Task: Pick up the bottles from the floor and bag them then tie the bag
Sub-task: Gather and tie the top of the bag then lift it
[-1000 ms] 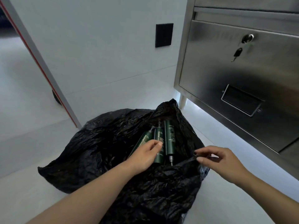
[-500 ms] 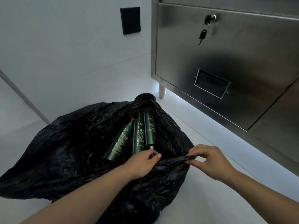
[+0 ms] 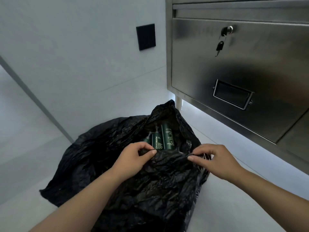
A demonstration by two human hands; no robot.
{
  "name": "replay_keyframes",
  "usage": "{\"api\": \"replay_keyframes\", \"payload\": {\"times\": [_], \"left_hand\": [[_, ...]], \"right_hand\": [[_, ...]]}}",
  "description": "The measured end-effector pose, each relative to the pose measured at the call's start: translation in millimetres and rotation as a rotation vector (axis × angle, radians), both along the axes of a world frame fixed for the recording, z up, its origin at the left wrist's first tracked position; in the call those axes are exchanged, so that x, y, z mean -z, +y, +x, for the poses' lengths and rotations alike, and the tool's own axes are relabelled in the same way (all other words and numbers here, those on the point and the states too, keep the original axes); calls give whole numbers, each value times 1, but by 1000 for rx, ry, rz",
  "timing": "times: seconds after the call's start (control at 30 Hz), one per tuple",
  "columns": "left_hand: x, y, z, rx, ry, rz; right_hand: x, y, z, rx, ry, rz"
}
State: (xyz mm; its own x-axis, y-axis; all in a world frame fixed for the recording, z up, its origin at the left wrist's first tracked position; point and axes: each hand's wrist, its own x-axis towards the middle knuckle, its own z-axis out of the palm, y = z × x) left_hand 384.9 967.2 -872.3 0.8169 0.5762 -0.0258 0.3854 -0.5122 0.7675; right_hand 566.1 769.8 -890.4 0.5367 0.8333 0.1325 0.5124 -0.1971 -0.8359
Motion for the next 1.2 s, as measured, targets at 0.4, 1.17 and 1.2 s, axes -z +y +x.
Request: {"api": "replay_keyframes", "payload": {"times": [0.4, 1.17, 1.2], "left_hand": [[-79, 39, -55, -196, -438, 177], [-45, 53, -82, -63, -324, -92], [-45, 54, -83, -73, -326, -85]], "right_hand": [[-64, 117, -74, -127, 40, 135], [-29, 131, -64, -399, 27, -216], [-29, 133, -66, -406, 12, -200]]}}
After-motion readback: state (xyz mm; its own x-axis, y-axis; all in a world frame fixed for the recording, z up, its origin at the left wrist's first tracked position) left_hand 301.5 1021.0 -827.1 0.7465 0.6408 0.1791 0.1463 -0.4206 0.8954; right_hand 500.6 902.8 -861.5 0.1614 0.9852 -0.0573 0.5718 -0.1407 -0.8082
